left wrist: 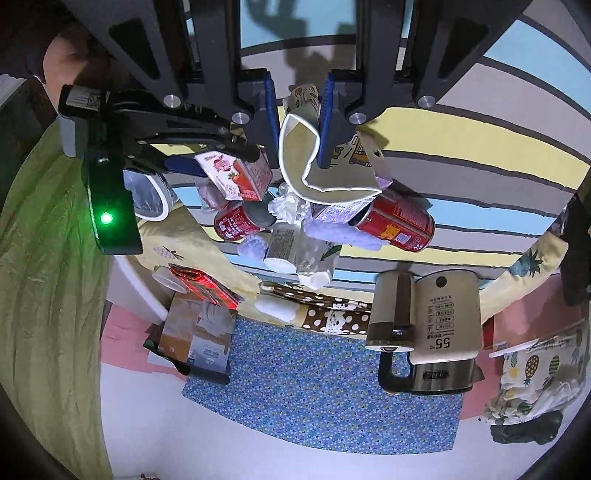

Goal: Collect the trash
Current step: 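Grasp the white patterned paper cup with the left tool while the right tool grasps the strawberry milk carton, then carry the cup and carton over the white bin and open both tools, then move both open tools from the bin back over the table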

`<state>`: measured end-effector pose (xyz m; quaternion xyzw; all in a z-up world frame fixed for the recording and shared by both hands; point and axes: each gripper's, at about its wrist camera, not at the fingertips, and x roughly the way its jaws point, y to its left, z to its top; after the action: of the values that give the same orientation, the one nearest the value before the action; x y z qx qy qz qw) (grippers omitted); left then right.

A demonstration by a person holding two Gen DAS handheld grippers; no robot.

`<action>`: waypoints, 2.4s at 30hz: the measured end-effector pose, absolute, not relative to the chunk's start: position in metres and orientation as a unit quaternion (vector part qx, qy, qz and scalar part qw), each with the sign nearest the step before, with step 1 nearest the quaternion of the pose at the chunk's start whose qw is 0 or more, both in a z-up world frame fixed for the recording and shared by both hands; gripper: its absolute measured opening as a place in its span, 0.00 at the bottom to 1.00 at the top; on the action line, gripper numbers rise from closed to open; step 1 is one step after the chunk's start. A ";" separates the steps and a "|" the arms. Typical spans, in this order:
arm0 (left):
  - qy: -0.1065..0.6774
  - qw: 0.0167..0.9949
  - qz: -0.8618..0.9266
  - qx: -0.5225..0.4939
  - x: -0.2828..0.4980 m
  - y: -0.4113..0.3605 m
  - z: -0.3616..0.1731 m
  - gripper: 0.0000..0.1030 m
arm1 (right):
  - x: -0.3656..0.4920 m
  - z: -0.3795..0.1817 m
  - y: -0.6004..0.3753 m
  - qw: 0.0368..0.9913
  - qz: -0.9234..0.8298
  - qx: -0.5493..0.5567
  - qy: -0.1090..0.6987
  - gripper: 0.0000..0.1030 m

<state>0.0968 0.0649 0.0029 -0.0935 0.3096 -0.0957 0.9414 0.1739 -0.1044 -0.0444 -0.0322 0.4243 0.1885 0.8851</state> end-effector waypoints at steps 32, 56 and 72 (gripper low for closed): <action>0.295 0.919 -0.261 -0.021 0.154 -0.121 0.043 0.18 | 0.140 -0.013 -0.294 0.928 0.017 0.067 0.366 0.57; 0.353 0.875 -0.329 -0.030 0.210 -0.198 -0.008 0.22 | 0.145 -0.034 -0.344 0.912 -0.016 0.071 0.404 0.59; 0.345 0.894 -0.284 -0.034 0.170 -0.155 0.000 0.26 | 0.122 -0.011 -0.327 0.927 0.017 0.086 0.364 0.60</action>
<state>0.1702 -0.1547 -0.0002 -0.0344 0.3453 -0.2838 0.8939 0.1217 -0.3269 -0.0108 0.0863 0.3636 0.0166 0.9274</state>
